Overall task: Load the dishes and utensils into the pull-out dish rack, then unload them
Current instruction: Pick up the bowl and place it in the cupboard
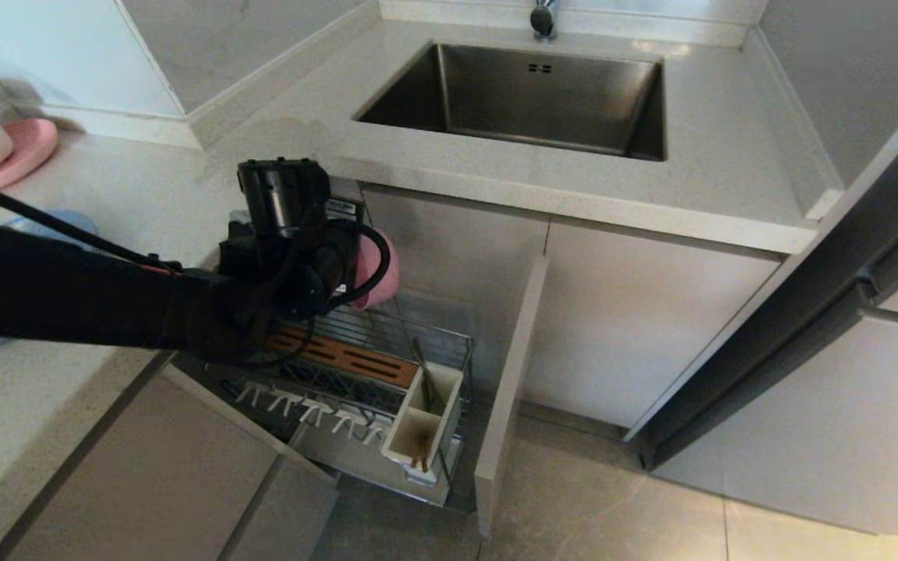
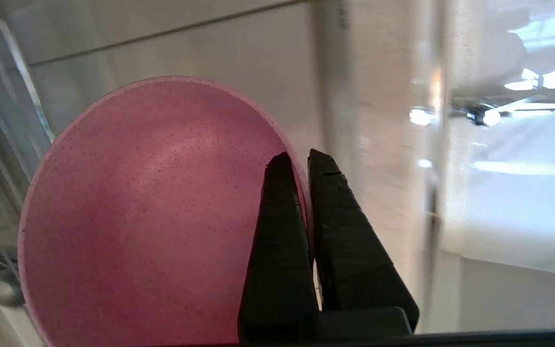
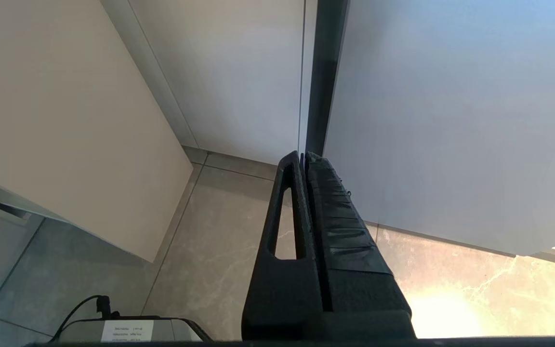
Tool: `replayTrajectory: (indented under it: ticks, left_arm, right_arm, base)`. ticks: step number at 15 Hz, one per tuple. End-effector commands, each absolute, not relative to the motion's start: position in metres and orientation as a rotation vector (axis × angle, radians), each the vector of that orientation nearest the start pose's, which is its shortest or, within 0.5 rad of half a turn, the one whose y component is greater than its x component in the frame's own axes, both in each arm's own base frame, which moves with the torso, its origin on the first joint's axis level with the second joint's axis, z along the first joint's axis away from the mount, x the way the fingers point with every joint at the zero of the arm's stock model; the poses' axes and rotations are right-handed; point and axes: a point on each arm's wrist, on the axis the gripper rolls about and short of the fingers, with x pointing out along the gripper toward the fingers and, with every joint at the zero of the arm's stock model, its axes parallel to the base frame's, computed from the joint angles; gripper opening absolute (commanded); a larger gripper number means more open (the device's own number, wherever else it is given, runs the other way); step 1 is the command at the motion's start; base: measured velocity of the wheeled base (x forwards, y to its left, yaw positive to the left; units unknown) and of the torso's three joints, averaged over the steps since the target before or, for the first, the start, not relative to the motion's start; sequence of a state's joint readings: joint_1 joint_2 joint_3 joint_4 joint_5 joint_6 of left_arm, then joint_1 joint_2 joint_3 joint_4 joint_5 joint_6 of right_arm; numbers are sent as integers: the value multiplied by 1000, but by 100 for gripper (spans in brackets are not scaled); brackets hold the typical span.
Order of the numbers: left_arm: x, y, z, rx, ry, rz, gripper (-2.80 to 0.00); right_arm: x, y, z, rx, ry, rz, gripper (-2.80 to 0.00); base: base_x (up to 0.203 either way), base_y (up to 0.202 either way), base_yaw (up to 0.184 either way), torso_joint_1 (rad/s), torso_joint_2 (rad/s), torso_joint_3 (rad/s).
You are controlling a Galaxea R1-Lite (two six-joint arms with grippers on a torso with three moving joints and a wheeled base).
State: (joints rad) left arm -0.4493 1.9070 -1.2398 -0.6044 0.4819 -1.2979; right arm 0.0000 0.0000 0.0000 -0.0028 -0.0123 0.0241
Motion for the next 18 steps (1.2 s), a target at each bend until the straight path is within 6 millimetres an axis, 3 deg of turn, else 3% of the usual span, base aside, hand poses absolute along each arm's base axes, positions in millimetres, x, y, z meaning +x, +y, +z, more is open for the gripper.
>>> replayTrajectory:
  ticks: [1,8,18]
  left_arm:
    - [362,-158,210,-1265,37,92,-280]
    - [394,-158,165,-1277,-63,110,-280]
    - [411,-163,122,-1261,-99,195,-280]
  right_arm:
    - [-23,0,76,25,-3,-12,-280]
    - [-23,0,76,25,-2,-12,-280]
    - [-23,0,76,25,-3,-12,-280]
  base:
    - [0,0,0,0,0,0]
    - [0,0,0,0,0,0]
    - [0,0,0,0,0,0]
